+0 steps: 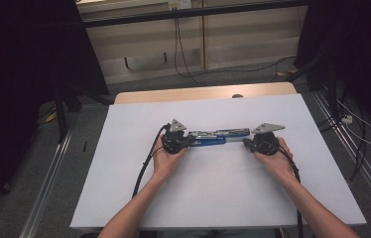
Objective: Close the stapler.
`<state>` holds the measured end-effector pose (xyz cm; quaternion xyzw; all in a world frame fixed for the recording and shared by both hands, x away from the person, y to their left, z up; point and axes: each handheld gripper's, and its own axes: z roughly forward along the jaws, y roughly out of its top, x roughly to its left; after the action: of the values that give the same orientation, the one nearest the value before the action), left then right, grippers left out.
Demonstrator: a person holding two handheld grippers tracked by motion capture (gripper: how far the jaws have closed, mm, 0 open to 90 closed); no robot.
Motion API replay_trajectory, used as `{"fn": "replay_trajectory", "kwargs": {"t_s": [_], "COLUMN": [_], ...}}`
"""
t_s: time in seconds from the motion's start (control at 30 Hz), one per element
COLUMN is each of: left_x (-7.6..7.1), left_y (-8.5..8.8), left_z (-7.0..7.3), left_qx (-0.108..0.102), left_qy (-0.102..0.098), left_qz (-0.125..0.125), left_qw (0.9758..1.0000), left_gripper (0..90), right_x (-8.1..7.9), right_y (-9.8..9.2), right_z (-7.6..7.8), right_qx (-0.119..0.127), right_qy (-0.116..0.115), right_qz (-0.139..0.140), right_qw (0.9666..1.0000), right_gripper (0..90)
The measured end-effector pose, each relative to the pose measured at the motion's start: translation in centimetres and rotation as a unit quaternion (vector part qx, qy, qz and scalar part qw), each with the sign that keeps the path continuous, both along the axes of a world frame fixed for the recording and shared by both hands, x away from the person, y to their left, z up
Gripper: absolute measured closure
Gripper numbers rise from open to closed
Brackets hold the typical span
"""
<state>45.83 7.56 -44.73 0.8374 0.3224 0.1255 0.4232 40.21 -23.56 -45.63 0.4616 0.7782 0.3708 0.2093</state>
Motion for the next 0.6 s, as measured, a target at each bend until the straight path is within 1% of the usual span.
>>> {"fn": "replay_trajectory", "kwargs": {"t_s": [0.03, 0.07, 0.1, 0.2, 0.27, 0.3, 0.47, 0.53, 0.6], "left_x": [0.0, 0.0, 0.0, 0.0, 0.0, 0.1, 0.1, 0.1, 0.1], "left_y": [0.0, 0.0, -0.1, -0.1, -0.1, 0.0, -0.1, 0.0, -0.1], "left_z": [0.0, 0.0, -0.1, 0.0, -0.1, -0.1, -0.1, -0.1, -0.1], "left_qx": [0.004, -0.002, -0.002, 0.007, -0.001, -0.001, 0.001, 0.003, 0.001], "left_qy": [-0.006, 0.0, 0.0, -0.011, -0.007, -0.004, -0.006, -0.01, -0.01], "left_qz": [0.0, -0.001, -0.002, -0.007, -0.007, -0.01, -0.012, -0.012, -0.011], "left_qw": [1.0, 1.0, 1.0, 0.9999, 0.9999, 0.9999, 0.9999, 0.9999, 0.9999], "left_gripper": [90.0, 90.0, 90.0, 90.0, 90.0, 90.0, 90.0, 90.0, 90.0], "right_x": [0.1, 0.3, 0.4, 0.7, 0.8, 0.9, 1.1, 1.2, 1.2], "right_y": [0.0, 0.1, 0.2, 0.5, 0.6, 0.6, 0.4, 0.3, 0.4], "right_z": [0.0, 0.1, 0.1, 0.1, -0.1, -0.2, -0.3, -0.3, -0.4], "right_qx": [-0.001, -0.004, -0.006, -0.014, -0.026, -0.027, -0.016, -0.016, -0.021], "right_qy": [0.001, 0.002, 0.006, 0.009, 0.0, 0.001, 0.008, 0.01, 0.006], "right_qz": [-0.002, -0.001, 0.0, 0.001, 0.001, 0.002, -0.013, -0.015, -0.015], "right_qw": [1.0, 1.0, 1.0, 0.9999, 0.9997, 0.9996, 0.9998, 0.9997, 0.9996], "right_gripper": [90.0, 90.0, 90.0, 90.0, 90.0, 90.0, 90.0, 90.0, 90.0]}}
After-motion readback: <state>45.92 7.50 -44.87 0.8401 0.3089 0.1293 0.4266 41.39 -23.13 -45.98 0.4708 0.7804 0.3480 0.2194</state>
